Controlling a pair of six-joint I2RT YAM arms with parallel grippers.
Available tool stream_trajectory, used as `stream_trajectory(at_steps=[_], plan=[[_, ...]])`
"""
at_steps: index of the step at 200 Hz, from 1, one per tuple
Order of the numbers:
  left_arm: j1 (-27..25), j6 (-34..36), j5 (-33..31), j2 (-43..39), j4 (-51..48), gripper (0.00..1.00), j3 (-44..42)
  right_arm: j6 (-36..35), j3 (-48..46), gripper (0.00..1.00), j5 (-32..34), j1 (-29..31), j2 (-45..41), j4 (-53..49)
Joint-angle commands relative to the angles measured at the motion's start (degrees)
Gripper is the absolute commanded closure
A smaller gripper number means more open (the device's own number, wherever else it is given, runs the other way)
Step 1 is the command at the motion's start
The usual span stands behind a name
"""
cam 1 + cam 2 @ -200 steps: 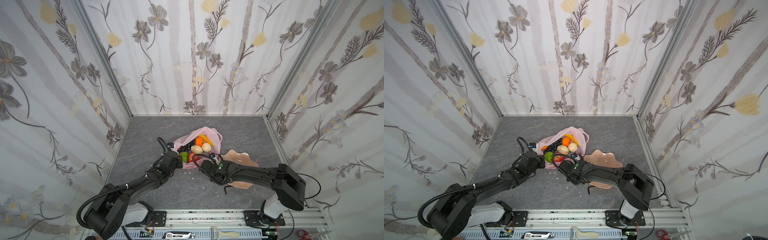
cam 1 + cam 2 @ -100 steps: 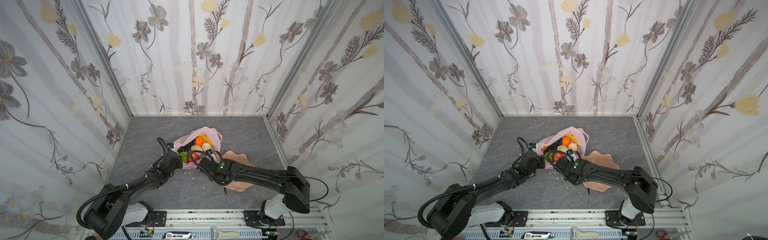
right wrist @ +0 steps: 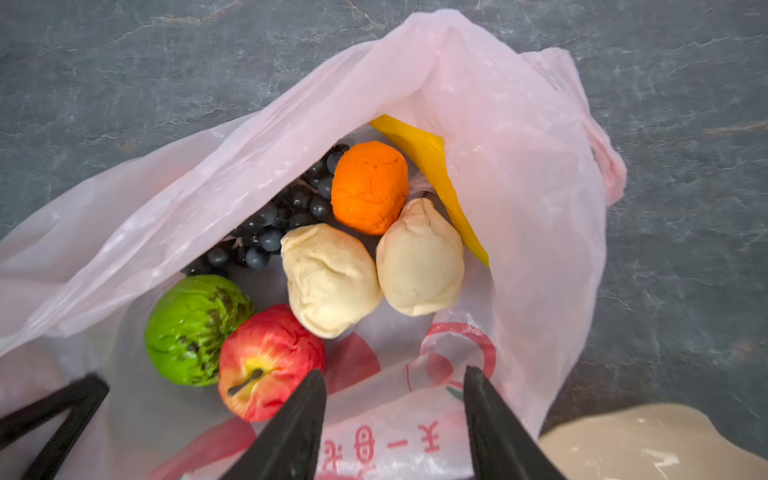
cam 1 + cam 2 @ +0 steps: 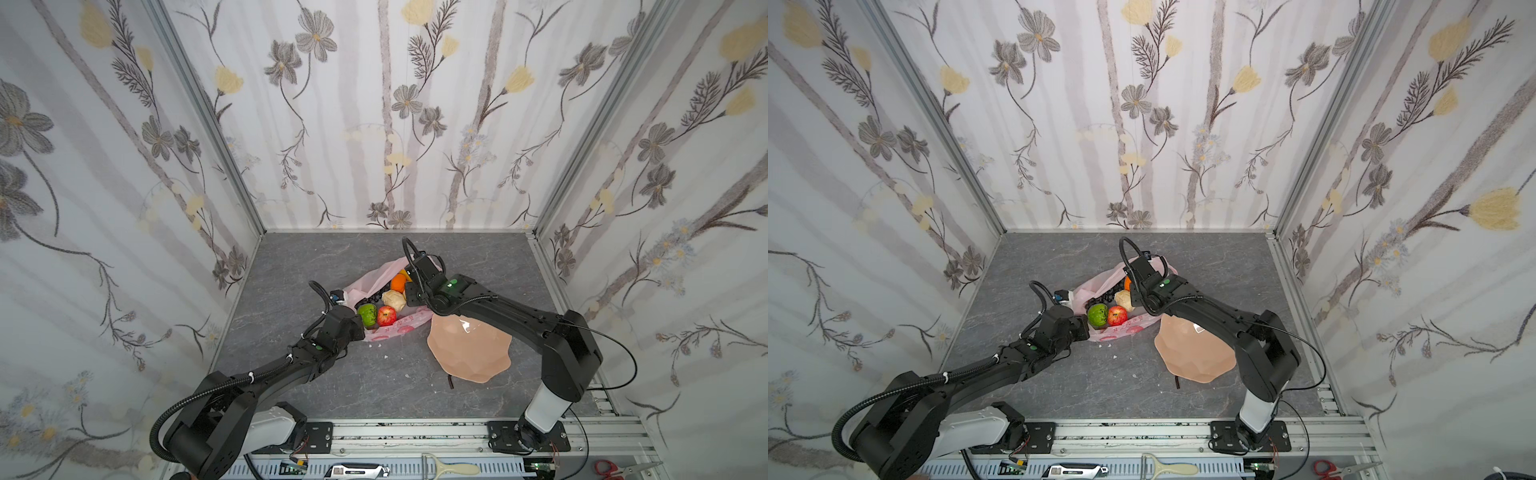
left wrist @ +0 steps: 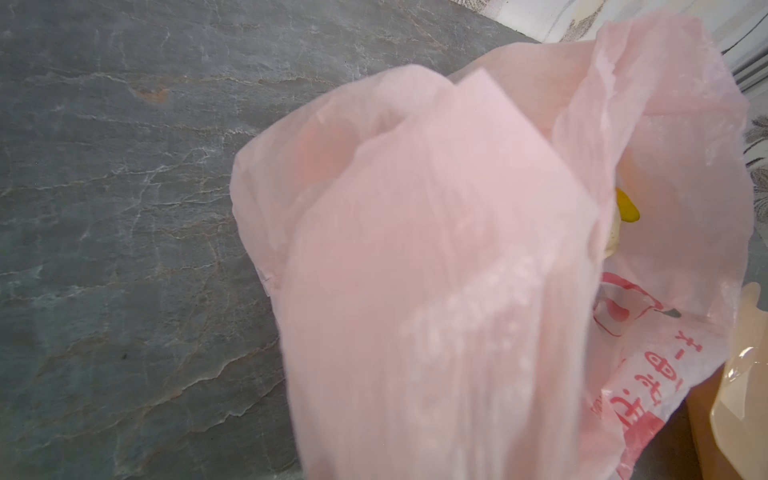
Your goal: Take the fake fruits out of the plastic bag
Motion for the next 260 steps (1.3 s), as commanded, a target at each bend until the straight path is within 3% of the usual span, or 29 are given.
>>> stream_trajectory(at_steps=[1, 26, 37, 57, 83, 110, 160, 235, 260], plan=[[-0.05, -4.03, 1.63, -0.93, -1.8, 1.0, -0.95, -1.48, 0.85, 0.47, -5.58, -1.54, 3.55, 3.94], [-0.09, -5.41, 1.55, -1.94, -3.89, 0.99, -1.48, -1.5, -1.8, 0.49, -5.72, -2.04, 4.33, 5.71], [-0.03, -5.45, 1.98, -2.04, -5.03, 0.93, -1.04, -1.33, -4.88, 0.48, -6.32, -2.07, 3.1, 7.79], [-0.1, -4.95, 2.2, -0.16, -11.22, 0.76, 3.05, -1.22, -8.61, 0.48, -7.07, -2.21, 1.68, 9.66], [0.03, -5.59, -1.02, 1.19, -20.9, 0.38, 9.02, -1.43, -12.08, 0.48, -7.43, -2.65, 0.69, 11.46], [-0.1, -3.6, -1.32, 1.69, -27.94, 0.21, 14.86, -1.7, -13.89, 0.47, -8.21, -3.26, 0.29, 13.35], [-0.15, -0.06, -14.49, 6.58, -41.78, 0.15, 26.63, -2.18, -14.56, 0.46, -9.29, -4.05, -0.14, 15.0], [-0.03, 4.33, -17.96, 15.77, -43.25, 0.1, 34.78, -2.37, -14.38, 0.45, -11.81, -3.89, -1.76, 16.39], [1.27, 4.09, -18.99, 19.08, -43.12, 0.15, 36.06, -4.37, -13.19, 0.45, -12.99, -3.4, -2.28, 16.73]])
